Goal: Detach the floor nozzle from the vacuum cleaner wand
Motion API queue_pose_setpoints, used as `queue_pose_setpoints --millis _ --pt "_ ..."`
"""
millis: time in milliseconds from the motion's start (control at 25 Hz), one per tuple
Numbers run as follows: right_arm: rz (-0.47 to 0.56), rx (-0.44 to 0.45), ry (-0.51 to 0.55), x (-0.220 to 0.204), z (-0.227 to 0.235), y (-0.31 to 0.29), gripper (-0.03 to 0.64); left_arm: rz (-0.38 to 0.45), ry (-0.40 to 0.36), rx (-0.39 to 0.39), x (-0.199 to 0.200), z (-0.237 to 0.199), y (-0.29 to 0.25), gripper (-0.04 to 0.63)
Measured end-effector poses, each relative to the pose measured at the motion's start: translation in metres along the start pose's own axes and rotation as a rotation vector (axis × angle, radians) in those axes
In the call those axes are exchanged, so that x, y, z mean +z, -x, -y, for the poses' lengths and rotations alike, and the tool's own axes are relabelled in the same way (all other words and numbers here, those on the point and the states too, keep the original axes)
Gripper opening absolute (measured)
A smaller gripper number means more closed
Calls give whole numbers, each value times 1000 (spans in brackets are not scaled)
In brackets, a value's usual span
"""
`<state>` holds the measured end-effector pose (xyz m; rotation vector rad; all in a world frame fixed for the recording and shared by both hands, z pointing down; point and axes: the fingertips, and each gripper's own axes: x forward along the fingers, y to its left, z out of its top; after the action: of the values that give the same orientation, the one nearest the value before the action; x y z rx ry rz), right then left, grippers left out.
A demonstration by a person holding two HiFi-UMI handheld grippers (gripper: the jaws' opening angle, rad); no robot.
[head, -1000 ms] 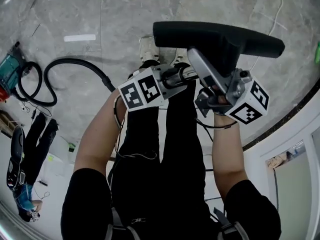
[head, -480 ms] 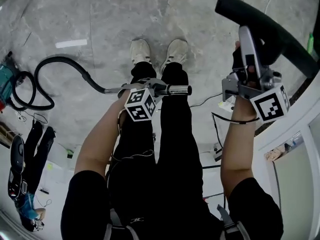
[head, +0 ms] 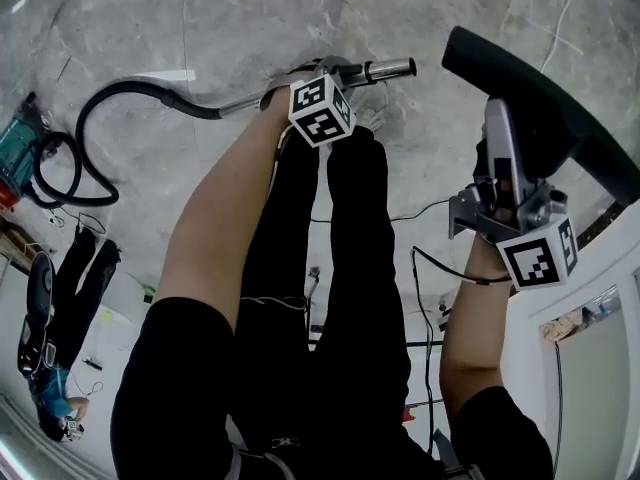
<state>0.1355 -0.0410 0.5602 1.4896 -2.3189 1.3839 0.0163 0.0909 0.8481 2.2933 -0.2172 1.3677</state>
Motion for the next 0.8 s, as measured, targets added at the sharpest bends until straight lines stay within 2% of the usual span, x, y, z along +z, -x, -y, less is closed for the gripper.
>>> queue_pose_setpoints --millis 80,200,440,600,800 --pt "4 -8 -34 -10 20 11 141 -31 5 47 0 -10 -21 49" --pt "8 -34 -100 -35 55 23 143 -82 19 160 -12 -32 -52 49" --pt "-18 -43 -192 -68 107 36 143 -286 35 327 -54 -72 -105 51" --pt "-27 -76 -184 -78 140 44 143 -371 28 327 -76 -78 -124 51" --pt "26 -115 -229 -83 160 53 141 -455 -16 308 -92 -80 -135 68"
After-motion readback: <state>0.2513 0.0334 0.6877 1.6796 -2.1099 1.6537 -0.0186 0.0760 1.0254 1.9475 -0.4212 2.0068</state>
